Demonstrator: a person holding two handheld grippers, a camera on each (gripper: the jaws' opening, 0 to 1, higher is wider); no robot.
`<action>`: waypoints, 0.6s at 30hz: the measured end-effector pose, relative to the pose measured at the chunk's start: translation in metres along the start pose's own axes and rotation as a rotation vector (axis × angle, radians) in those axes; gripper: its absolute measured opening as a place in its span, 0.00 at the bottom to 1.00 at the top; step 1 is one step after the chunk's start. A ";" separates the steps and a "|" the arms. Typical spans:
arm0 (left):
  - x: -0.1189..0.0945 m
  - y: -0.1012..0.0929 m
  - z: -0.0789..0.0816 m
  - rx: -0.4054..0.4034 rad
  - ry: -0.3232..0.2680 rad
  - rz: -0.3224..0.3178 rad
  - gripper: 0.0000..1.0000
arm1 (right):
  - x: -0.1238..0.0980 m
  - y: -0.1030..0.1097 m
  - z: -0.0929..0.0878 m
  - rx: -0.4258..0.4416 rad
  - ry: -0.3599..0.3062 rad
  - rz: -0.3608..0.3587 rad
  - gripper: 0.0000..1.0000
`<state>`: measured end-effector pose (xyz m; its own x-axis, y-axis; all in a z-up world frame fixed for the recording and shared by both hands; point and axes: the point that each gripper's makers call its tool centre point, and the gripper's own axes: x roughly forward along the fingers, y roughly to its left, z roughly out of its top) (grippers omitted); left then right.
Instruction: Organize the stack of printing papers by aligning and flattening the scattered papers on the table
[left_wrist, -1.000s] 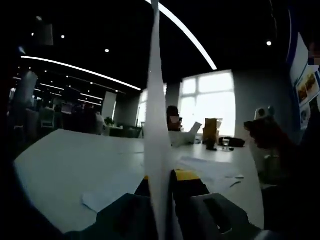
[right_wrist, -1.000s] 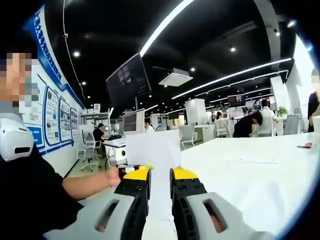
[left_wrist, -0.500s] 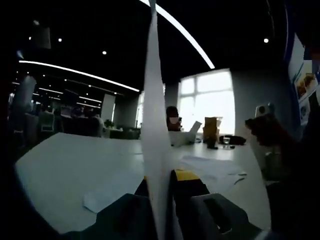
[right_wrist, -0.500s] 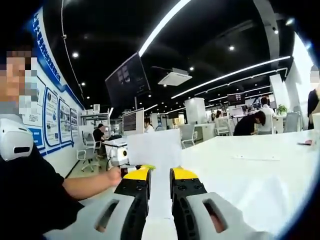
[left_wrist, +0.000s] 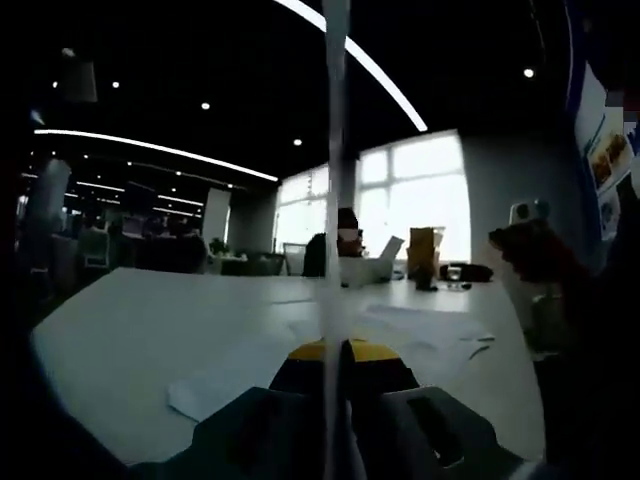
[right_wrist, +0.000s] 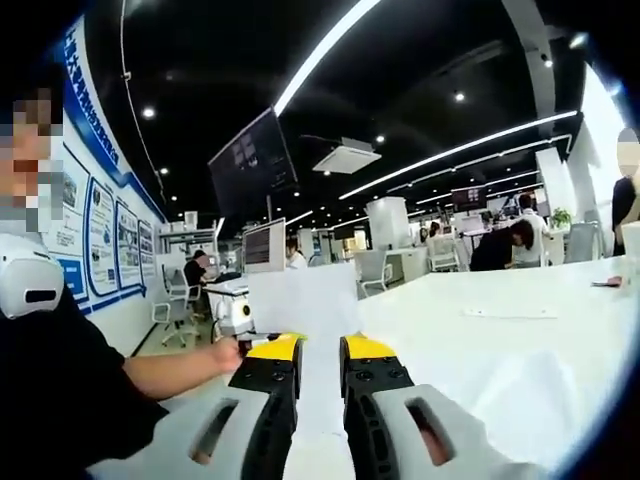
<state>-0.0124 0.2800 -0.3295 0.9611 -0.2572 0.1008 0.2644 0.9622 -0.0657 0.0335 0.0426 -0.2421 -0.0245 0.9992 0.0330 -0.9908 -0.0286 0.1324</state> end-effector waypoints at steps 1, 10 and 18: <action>0.000 0.000 0.000 0.004 0.001 0.001 0.06 | -0.001 -0.001 0.000 -0.001 0.000 -0.004 0.11; 0.000 -0.002 -0.004 0.038 0.024 0.007 0.06 | -0.009 -0.003 -0.005 0.001 0.010 -0.018 0.12; 0.000 0.000 -0.005 0.039 0.030 0.016 0.06 | -0.015 -0.009 -0.007 -0.010 0.021 -0.042 0.16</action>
<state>-0.0124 0.2796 -0.3346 0.9672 -0.2440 0.0701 0.2465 0.9687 -0.0282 0.0422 0.0280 -0.2504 0.0146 0.9999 0.0070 -0.9923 0.0136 0.1234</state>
